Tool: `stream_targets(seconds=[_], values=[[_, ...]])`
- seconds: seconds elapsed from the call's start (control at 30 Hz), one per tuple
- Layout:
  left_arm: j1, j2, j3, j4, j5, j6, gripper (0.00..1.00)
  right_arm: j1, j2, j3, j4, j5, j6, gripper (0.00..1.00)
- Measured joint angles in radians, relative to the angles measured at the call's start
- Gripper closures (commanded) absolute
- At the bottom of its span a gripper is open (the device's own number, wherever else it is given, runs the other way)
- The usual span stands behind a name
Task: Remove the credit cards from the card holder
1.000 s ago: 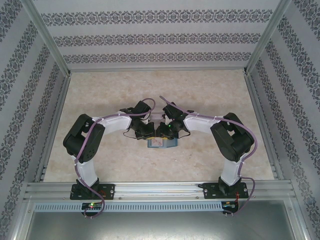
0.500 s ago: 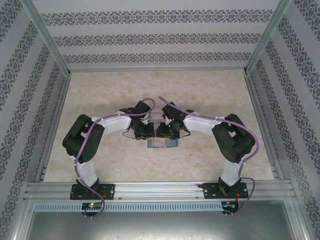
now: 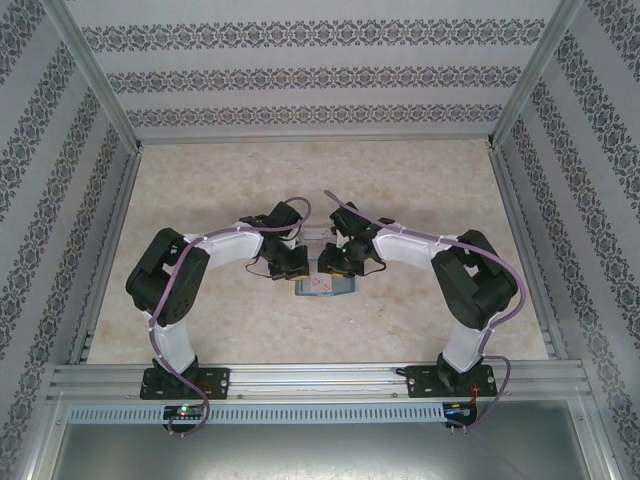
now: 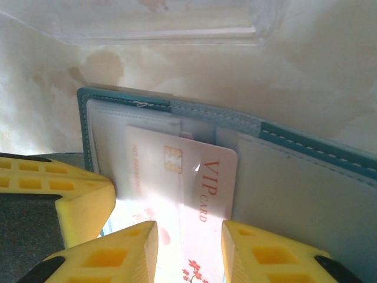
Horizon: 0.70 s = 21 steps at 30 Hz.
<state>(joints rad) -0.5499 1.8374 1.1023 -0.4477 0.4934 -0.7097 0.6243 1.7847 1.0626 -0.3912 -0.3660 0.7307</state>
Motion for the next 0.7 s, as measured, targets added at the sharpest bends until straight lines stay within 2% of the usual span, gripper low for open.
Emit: stream_targets(seconds=[0.27,0.57,0.7], values=[[0.0,0.009,0.015,-0.016,0.001,0.005,0.94,-0.007,0.0,-0.018,0.011,-0.016,0.0,0.67],[0.0,0.023,0.034,-0.035,0.003,0.026,0.96,-0.027,0.008,-0.065,0.082,-0.073,0.012,0.73],[0.0,0.024,0.034,-0.035,0.003,0.029,0.97,-0.04,0.008,-0.087,0.118,-0.101,0.03,0.79]])
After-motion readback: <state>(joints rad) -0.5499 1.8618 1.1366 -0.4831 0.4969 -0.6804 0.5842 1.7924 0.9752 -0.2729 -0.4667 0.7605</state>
